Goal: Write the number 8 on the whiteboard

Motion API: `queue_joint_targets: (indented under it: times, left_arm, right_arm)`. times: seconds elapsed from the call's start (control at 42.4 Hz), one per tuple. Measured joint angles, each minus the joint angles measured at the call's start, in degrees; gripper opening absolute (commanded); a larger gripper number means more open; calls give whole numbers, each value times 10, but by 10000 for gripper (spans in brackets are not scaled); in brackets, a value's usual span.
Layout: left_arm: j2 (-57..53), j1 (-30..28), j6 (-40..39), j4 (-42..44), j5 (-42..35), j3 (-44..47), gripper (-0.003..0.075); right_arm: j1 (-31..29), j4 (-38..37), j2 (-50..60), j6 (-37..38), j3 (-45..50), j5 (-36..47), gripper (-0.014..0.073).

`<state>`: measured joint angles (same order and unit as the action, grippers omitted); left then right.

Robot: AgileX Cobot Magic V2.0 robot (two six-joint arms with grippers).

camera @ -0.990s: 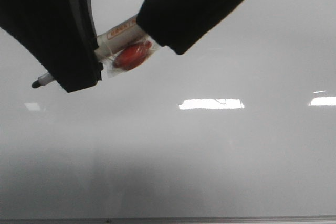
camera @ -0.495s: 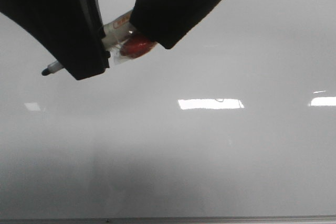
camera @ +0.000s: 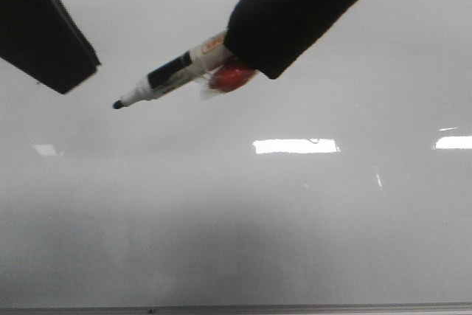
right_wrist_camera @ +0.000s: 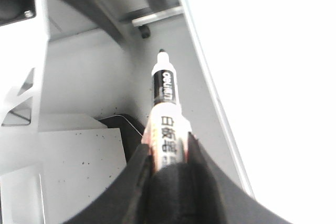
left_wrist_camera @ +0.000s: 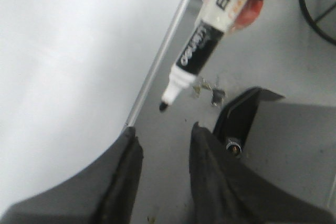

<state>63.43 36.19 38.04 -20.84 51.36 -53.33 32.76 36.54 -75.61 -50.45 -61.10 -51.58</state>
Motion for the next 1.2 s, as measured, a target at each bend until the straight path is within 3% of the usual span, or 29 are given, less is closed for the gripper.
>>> queue_joint_targets:
  times: [0.189,0.377,0.495,0.825,1.202]
  left_arm:
    - [-185,-44,11,-43,-95,132,206]
    - [-396,-76,-12,-76,-160,250,-19]
    - [-483,-77,-24,-79,-174,291,-20]
    - [-503,-77,-26,-81,-184,297,-20]
    - [-503,-78,-27,-81,-184,297,-20]
  right_arm:
    - [-61,51,0,-1,48,33,-67]
    - [-69,132,0,-15,90,120,-67]
    - [-69,166,-1,-19,90,172,-67]
    - [-69,177,-93,-20,10,256,-67]
    - [-68,186,-190,-26,-79,282,-67]
